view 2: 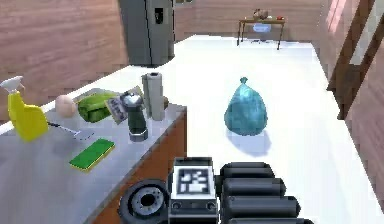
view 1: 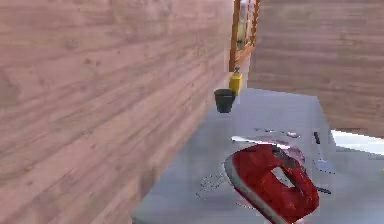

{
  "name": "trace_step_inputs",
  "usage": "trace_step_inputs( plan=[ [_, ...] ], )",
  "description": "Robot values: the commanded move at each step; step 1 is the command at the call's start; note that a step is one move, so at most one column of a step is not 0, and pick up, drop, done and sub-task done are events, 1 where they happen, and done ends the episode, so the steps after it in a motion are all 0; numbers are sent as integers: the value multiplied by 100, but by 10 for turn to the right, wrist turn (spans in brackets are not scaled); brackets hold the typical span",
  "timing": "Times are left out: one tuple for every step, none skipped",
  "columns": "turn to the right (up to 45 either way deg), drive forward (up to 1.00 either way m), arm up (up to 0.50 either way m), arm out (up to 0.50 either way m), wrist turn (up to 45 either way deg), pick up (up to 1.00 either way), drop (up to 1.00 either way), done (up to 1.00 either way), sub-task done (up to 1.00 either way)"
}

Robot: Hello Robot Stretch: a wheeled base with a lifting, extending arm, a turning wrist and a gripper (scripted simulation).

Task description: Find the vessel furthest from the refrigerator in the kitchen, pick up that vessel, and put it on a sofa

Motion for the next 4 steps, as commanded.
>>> trace_step_inputs(
  plan=[
    [450,0,0,0,0,0,0,0,0],
    [450,0,0,0,0,0,0,0,0],
    [390,0,0,0,0,0,0,0,0],
    [0,100,0,0,0,0,0,0,0]
  ],
)
